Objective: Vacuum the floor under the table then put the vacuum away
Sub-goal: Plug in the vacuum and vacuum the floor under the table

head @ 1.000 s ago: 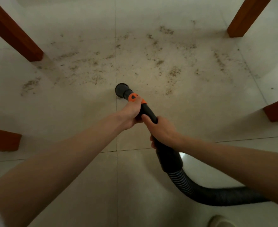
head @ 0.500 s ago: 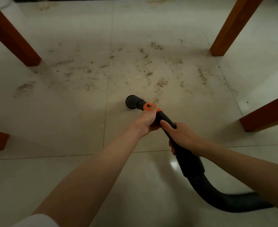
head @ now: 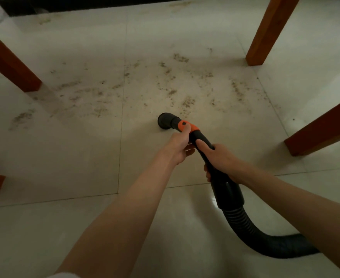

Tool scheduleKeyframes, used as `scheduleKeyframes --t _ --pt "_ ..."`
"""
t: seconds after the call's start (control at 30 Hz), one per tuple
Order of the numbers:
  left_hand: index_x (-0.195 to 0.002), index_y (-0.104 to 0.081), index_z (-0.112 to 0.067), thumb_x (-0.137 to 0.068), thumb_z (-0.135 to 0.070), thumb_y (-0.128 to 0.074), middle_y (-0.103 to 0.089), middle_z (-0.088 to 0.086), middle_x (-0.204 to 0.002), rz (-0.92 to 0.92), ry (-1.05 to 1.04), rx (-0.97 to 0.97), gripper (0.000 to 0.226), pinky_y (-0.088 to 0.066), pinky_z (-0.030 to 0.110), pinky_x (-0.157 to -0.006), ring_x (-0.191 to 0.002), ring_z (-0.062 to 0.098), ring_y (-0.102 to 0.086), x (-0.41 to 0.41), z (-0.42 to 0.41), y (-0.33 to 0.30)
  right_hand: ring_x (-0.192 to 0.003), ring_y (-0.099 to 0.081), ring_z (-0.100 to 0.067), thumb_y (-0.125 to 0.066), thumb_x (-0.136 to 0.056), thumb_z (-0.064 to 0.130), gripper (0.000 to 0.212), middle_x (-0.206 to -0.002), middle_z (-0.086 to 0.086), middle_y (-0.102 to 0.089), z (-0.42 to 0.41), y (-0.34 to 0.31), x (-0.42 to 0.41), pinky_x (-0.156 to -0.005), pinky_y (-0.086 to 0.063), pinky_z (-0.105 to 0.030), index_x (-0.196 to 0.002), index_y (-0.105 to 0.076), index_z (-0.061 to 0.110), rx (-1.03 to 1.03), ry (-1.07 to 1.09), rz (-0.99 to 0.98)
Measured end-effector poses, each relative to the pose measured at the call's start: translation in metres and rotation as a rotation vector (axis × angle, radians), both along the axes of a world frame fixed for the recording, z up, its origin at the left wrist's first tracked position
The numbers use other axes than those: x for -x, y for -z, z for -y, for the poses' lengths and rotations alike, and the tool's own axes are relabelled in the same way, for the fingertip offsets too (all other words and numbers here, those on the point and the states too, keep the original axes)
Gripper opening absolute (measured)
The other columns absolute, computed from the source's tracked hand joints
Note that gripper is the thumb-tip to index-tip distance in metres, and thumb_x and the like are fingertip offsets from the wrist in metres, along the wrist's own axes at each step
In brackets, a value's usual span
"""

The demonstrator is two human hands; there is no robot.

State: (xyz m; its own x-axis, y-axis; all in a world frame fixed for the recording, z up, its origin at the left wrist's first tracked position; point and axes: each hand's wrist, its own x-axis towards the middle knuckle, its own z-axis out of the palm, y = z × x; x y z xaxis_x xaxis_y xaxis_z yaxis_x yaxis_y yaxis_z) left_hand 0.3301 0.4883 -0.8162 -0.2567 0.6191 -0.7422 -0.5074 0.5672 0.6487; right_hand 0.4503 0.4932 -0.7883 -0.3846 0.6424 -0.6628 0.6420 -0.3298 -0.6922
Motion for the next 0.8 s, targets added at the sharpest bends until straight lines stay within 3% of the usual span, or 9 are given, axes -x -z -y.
scheduleKeyframes --t 0.13,0.23,0.53,0.7,0.8 --pt "-0.125 -0.051 0.0 -0.099 -0.042 -0.038 -0.059 0.011 -0.113 0.045 -0.034 -0.008 0.051 -0.05 0.033 -0.078 -0.095 0.023 -0.058 -0.02 -0.014 0.005 -0.038 -0.054 -0.018 -0.048 -0.094 0.05 0.045 -0.059 -0.009 -0.057 -0.005 -0.004 -0.013 -0.043 -0.051 -0.028 -0.086 -0.047 0.006 0.023 0.063 0.005" --pt "-0.126 -0.05 0.001 -0.099 -0.041 -0.039 -0.059 0.014 -0.121 0.055 -0.053 -0.02 0.052 -0.05 0.034 -0.083 -0.096 0.024 -0.058 -0.031 -0.021 0.008 -0.037 -0.054 -0.018 -0.049 -0.093 0.05 0.045 -0.057 -0.009 -0.056 -0.006 -0.008 -0.021 -0.043 -0.05 -0.027 -0.086 -0.047 0.006 0.048 0.102 -0.001" --pt "-0.124 -0.051 0.005 -0.098 -0.036 -0.044 -0.06 0.016 -0.119 0.068 0.003 -0.049 0.05 -0.051 0.033 -0.081 -0.093 0.024 -0.059 -0.052 -0.032 0.001 -0.04 -0.054 -0.019 -0.049 -0.094 0.049 0.045 -0.06 -0.01 -0.055 -0.012 -0.017 -0.041 -0.045 -0.051 -0.028 -0.086 -0.051 0.005 0.039 0.181 -0.005" --pt "-0.12 -0.054 0.004 -0.096 -0.027 -0.053 -0.06 0.009 -0.095 0.057 0.07 -0.071 0.039 -0.05 0.028 -0.074 -0.092 0.022 -0.058 -0.059 -0.036 -0.002 -0.039 -0.054 -0.019 -0.05 -0.093 0.05 0.046 -0.059 -0.01 -0.055 -0.017 -0.014 -0.048 -0.046 -0.051 -0.03 -0.088 -0.052 0.004 0.028 0.26 -0.031" --pt "-0.118 -0.056 0.0 -0.094 -0.027 -0.055 -0.06 0.009 -0.102 0.042 0.077 -0.053 0.036 -0.048 0.028 -0.074 -0.092 0.021 -0.058 -0.058 -0.038 0.0 -0.038 -0.053 -0.019 -0.051 -0.092 0.05 0.046 -0.054 -0.008 -0.054 -0.02 -0.015 -0.049 -0.045 -0.05 -0.029 -0.084 -0.051 0.005 0.07 0.246 -0.034"
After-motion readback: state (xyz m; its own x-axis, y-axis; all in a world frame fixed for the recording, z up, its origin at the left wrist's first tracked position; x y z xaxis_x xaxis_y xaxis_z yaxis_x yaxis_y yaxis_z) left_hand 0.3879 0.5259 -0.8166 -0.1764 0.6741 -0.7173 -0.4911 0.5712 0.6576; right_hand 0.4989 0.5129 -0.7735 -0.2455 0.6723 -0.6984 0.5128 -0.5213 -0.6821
